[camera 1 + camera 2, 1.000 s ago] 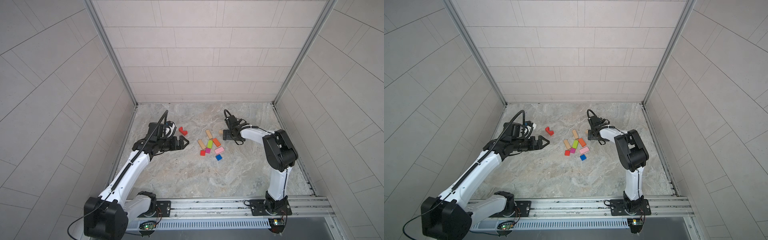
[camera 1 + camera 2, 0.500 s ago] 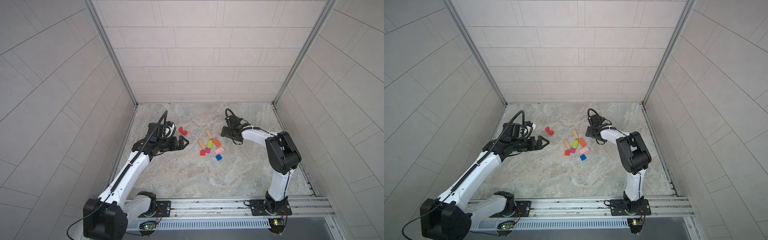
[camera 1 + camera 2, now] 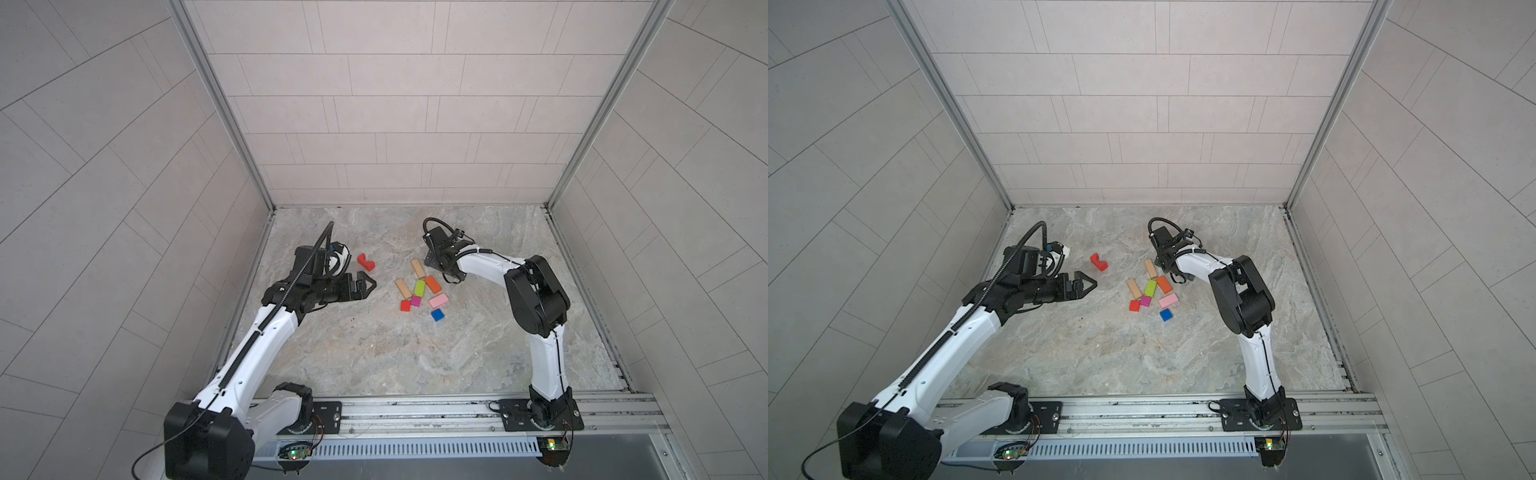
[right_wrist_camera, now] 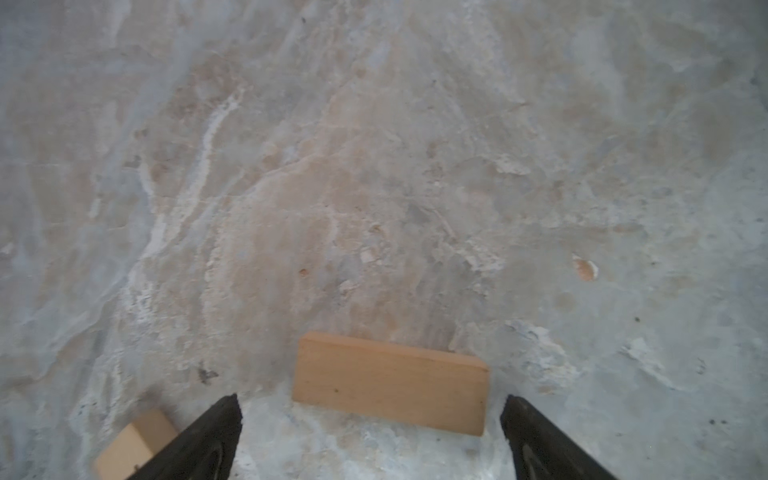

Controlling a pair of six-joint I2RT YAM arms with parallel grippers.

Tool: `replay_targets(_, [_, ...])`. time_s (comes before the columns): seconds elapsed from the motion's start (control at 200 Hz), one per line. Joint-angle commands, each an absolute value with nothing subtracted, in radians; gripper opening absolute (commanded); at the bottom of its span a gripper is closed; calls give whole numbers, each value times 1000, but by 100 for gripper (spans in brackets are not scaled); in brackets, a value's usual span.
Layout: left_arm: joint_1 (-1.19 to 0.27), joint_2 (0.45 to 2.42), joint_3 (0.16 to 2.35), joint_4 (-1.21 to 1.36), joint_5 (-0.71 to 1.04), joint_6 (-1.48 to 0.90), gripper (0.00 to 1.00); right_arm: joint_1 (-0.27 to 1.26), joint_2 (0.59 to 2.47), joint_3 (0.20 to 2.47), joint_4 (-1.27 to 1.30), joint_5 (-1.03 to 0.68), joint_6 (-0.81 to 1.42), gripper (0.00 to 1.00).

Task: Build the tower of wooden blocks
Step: 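Lower the right gripper onto a light wooden plank and close on it, then carry the plank beside the block pile and open the right gripper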

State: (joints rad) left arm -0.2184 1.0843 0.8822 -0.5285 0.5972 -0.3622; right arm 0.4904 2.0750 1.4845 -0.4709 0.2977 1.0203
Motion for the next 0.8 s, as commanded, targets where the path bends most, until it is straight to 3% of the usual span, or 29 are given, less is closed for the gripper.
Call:
replay_targets(0.0, [-219,1069,876,-522,590,-358,100,489,2085,1486,-528,368,1082,99])
replay_targets(0.495, [-218,1067,874,-520,579,-359,100,483,2157,1527,-520,336,1060,98])
replay_targets(0.69, [-218,1070,874,-520,581,-360,100,482,2151,1517,-518,341,1039,92])
replay_targets(0.796, [-218,1069,875,-524,575,-357,100,482,2138,1500,-487,326,985,80])
